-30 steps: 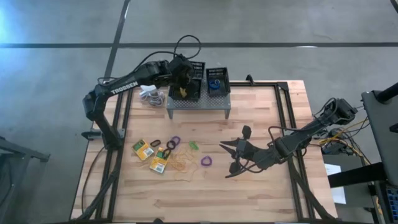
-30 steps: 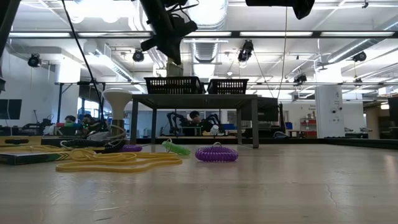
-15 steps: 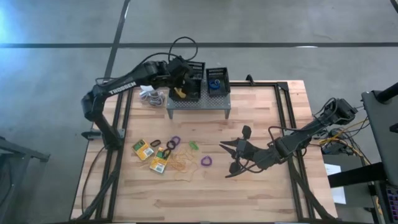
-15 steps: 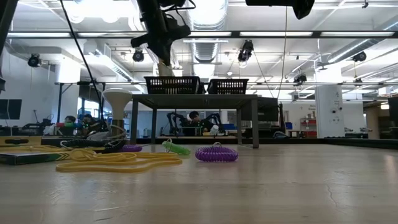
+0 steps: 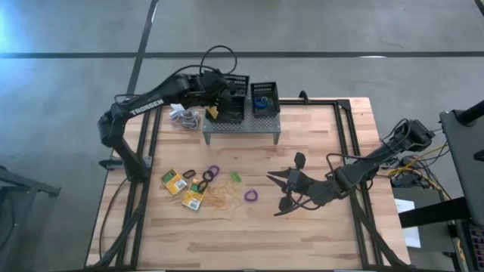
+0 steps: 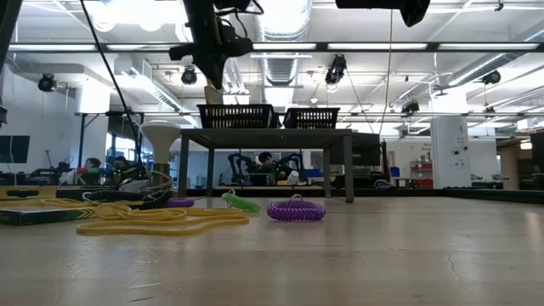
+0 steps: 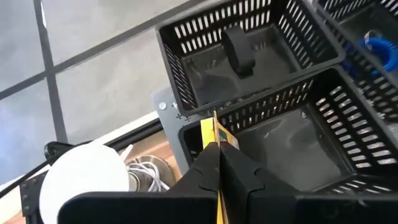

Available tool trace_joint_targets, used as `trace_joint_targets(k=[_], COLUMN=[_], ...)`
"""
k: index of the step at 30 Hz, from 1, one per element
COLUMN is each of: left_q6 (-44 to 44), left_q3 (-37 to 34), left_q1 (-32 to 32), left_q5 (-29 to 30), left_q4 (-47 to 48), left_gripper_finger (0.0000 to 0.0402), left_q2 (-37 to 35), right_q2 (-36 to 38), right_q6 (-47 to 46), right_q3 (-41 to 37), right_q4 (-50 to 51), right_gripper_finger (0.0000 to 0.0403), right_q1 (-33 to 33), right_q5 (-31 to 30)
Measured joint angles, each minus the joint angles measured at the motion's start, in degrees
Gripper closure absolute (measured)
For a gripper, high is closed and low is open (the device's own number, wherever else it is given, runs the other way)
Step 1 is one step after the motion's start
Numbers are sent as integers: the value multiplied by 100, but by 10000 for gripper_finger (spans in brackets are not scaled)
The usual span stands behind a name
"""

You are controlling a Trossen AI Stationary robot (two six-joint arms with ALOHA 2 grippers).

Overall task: Pick & Place Office Desk Supplies
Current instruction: Put the right box of crayons into the bottom left black bin on the shelf

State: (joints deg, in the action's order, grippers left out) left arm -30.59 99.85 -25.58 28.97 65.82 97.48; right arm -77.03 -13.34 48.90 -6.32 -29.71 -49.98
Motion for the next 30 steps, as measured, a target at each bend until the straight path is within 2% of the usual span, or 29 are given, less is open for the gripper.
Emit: trace_joint_targets(k=[5,10,14,25,30], left_q6=[-100,-100,25,227,275], left_q3=[0,0,-7,-514,-632], left_q1=[2,69,170,192,180], left_q5=[-3,-432,-495,-500,-496], left_q4=[-57,-391,-704,-1757,-2195], left_gripper_finger=[396,396,392,313,290], left_q2=[176,227,245,259,269], right_q2=[0,0,0,0,0], right_q6=[0,0,-5,-17,-20], right_q3=[0,-15,-38,-44,-44], right_q4=[2,0,4,4,3], right_gripper_finger=[360,360,360,360,360], right_q1=[0,0,0,0,0], right_q5=[0,0,-2,-2,-2])
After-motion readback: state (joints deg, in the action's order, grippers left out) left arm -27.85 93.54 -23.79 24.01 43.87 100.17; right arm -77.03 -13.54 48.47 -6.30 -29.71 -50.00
